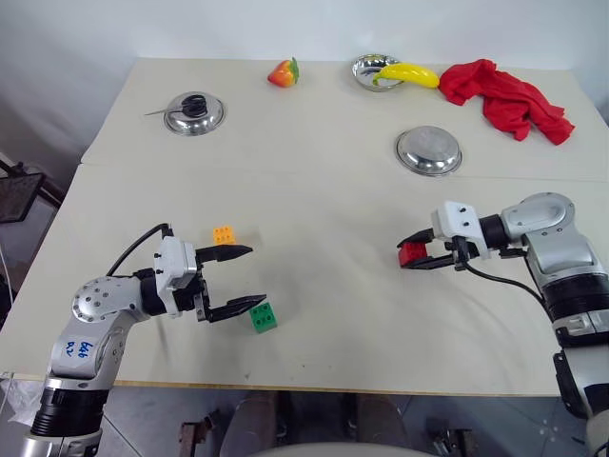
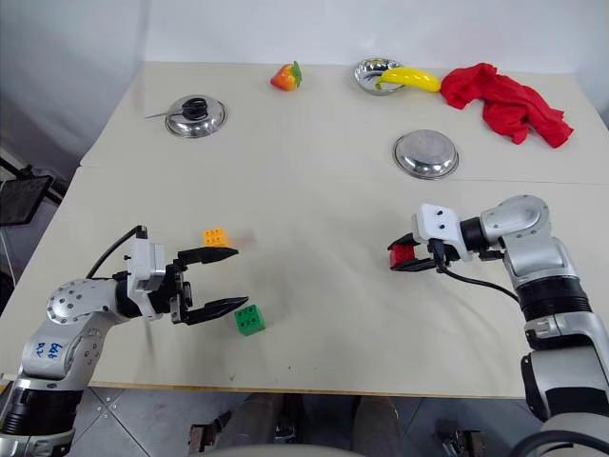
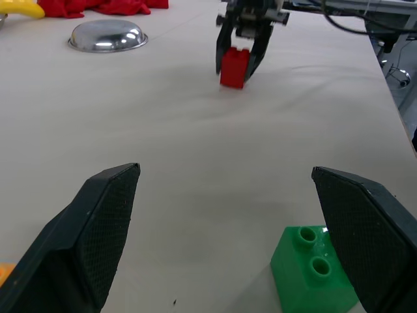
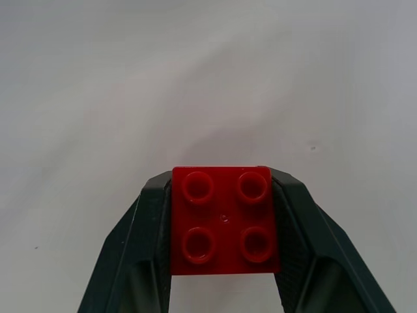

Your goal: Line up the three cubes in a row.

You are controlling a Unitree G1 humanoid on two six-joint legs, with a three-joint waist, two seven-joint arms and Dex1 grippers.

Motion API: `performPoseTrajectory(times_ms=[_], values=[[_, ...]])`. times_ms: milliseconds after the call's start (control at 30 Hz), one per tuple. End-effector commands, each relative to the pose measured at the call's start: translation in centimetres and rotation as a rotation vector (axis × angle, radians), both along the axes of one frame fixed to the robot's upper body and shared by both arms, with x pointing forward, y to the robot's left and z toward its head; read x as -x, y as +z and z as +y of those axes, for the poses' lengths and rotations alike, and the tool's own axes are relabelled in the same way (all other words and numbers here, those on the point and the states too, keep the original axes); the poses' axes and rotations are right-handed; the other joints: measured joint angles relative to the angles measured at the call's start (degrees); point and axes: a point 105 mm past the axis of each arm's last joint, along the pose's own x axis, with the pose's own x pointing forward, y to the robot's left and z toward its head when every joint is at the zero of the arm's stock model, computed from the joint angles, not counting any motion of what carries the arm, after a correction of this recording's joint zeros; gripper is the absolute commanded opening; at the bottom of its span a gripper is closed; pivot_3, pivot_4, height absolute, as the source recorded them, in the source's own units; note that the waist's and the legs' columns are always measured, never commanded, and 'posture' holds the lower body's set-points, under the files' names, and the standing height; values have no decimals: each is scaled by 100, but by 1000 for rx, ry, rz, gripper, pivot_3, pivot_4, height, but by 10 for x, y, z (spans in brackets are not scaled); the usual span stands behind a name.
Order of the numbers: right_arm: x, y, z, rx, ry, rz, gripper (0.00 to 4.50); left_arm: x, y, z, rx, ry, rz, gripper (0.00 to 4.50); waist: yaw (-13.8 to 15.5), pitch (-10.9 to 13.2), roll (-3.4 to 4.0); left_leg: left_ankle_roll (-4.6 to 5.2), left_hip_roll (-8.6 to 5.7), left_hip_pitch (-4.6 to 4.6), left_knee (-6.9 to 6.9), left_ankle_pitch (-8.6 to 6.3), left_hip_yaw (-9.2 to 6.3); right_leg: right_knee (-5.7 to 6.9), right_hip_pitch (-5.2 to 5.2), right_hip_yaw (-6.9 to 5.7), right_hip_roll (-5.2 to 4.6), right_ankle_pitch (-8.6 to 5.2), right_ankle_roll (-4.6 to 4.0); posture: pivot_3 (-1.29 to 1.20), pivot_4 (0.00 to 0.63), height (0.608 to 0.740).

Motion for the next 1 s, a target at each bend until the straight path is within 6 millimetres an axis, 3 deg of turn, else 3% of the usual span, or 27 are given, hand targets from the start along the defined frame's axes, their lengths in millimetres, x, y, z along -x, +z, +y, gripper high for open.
performPoseTrajectory(times_ms=[33, 233, 333, 500, 667, 767, 1000], values=[[-3, 8, 0, -4, 35, -14, 1514, 2, 5, -2, 16, -6, -31, 4500, -16, 0, 0, 0, 1, 0, 0, 0, 0, 1, 0, -1, 1, 0, 0, 0, 150, 740], [-5, 14, 0, -23, 55, -29, 3489, 1, 5, 1, 14, 11, -32, 4500, -60, 0, 0, 0, 3, 0, 1, 0, 0, 3, 0, -1, 3, 0, 0, 0, 150, 740], [-4, 30, -1, -79, 72, -94, 4427, -2, 7, 6, 24, 50, -40, 4500, -65, 0, 0, 0, 4, 0, 1, 0, -1, 3, 0, -1, 3, 0, 0, 0, 150, 740], [15, 74, -5, -300, 95, -196, 4472, -3, 10, 37, 52, 201, -44, 4500, -100, 3, 0, 0, 6, 0, 0, 0, -6, 3, 0, -3, 3, 0, 0, 0, 150, 740], [51, 80, -15, -495, 98, -200, 4472, 16, -6, 81, 26, 378, -40, 4500, -91, 7, -14, 4, 6, 0, -4, -5, -10, -3, 4, -8, 1, -2, -3, 0, 150, 740], [79, 64, -17, -564, 83, -174, 4472, 35, -24, 118, 7, 507, 25, 4500, -69, 11, -20, 5, 8, 1, -4, -9, -8, -5, 6, -9, 1, -2, -3, 0, 150, 740], [115, 29, -24, -560, 56, -139, 4472, 64, -45, 162, -102, 574, 141, 4500, 11, 7, -33, -11, 14, 15, -2, -42, 9, -6, 1, 2, -10, -2, -3, 0, 150, 740]])
